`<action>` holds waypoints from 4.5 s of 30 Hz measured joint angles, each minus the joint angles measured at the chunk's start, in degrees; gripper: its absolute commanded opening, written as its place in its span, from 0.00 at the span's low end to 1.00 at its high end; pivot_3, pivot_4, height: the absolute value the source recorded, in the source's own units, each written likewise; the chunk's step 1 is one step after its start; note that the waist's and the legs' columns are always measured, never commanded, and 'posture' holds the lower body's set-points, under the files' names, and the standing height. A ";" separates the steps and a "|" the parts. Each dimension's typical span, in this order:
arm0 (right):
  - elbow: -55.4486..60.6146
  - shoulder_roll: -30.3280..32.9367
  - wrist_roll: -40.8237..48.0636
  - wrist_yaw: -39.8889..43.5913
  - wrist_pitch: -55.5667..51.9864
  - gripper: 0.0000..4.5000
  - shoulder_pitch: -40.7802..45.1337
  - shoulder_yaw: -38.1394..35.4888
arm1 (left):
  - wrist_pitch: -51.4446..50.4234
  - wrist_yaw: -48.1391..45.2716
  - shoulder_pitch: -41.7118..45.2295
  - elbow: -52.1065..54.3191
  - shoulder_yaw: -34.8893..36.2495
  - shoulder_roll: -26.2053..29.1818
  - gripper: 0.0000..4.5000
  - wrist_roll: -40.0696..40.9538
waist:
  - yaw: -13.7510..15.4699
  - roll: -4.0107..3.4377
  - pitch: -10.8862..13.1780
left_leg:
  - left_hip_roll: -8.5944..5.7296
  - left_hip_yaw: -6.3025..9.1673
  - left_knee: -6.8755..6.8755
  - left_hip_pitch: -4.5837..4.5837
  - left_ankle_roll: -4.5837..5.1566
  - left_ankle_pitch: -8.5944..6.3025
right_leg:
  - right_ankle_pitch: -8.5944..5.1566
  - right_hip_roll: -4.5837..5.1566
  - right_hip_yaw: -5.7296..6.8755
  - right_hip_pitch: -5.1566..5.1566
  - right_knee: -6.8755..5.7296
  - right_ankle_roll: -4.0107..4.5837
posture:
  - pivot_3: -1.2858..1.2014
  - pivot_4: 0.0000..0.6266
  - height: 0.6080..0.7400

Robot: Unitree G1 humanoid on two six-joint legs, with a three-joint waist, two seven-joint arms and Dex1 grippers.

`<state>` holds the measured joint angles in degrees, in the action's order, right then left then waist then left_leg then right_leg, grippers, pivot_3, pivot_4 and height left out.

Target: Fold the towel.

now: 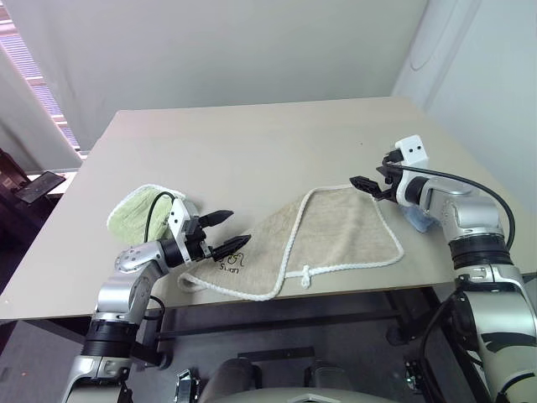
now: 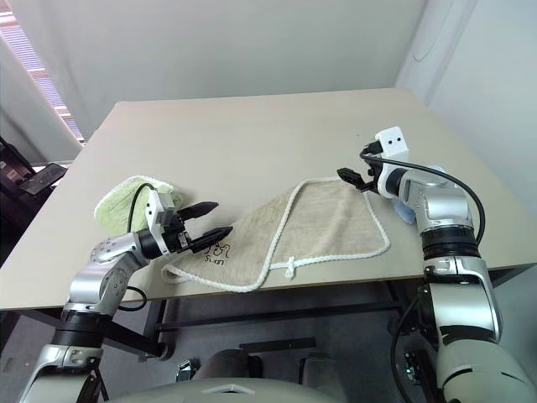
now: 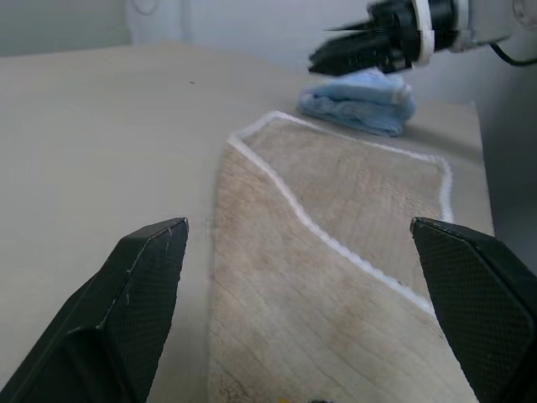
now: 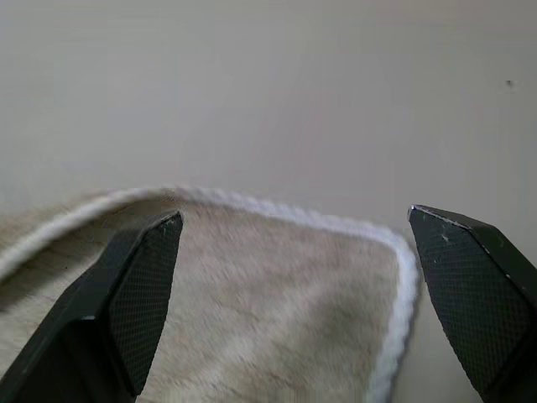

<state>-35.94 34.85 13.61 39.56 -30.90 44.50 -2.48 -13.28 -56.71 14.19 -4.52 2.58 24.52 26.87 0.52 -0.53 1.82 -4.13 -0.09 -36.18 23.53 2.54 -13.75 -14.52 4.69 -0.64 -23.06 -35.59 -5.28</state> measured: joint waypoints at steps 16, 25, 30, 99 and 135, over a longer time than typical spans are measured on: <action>-29.83 -2.29 -6.49 2.74 17.46 1.00 7.45 -1.53 | -0.61 -1.40 6.48 -2.40 1.01 1.76 1.00 0.41 | -1.81 0.00 0.00 | -0.02 0.00 -0.04 -0.11 -0.17 0.12 | 0.04 -0.06 -0.02 0.06 -0.45 -0.08 | 0.52 0.00 0.97; -35.96 -5.67 -8.92 -3.02 20.46 1.00 10.42 -1.86 | 1.02 -0.81 6.79 -3.67 0.20 -0.94 1.00 -0.64 | -1.71 -0.01 0.00 | -0.02 0.01 -0.05 -0.14 -0.29 0.19 | 0.03 -0.08 -0.03 0.01 -0.59 -0.05 | 0.52 0.00 0.97; -38.52 -9.77 -9.43 -7.66 20.54 1.00 11.92 -2.49 | 1.03 0.10 5.02 -1.65 0.43 -0.49 1.00 -0.66 | -2.15 -0.01 0.00 | -0.01 0.02 0.00 -0.13 -0.31 0.20 | 0.08 -0.11 -0.05 -0.05 -0.62 -0.13 | 0.52 0.00 0.97; -39.65 -16.97 -15.49 -19.98 15.83 0.01 12.83 -4.78 | 0.45 4.94 -0.65 5.40 3.16 1.58 1.00 0.56 | -2.88 -0.01 -0.04 | -0.03 0.20 0.03 -1.11 -0.41 0.25 | 0.02 -0.19 -0.04 0.77 -0.60 0.04 | 0.52 0.00 0.97; 32.04 -10.63 5.54 -15.78 -46.26 0.77 -12.11 -13.34 | -0.33 2.17 1.12 3.37 2.49 2.58 1.00 0.44 | -1.20 -0.03 0.00 | -0.01 0.21 0.06 -0.02 -0.37 0.23 | 0.00 -0.10 -0.01 -0.13 -0.53 0.05 | 0.52 0.00 0.97</action>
<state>-3.90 24.22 19.15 23.78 -77.16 32.39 -15.81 -13.61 -54.54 15.31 -1.15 5.07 27.10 27.31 -0.68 -0.56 1.81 -4.15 0.12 -36.12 23.51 2.17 -13.52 -14.52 4.58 -0.66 -23.19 -36.12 -5.23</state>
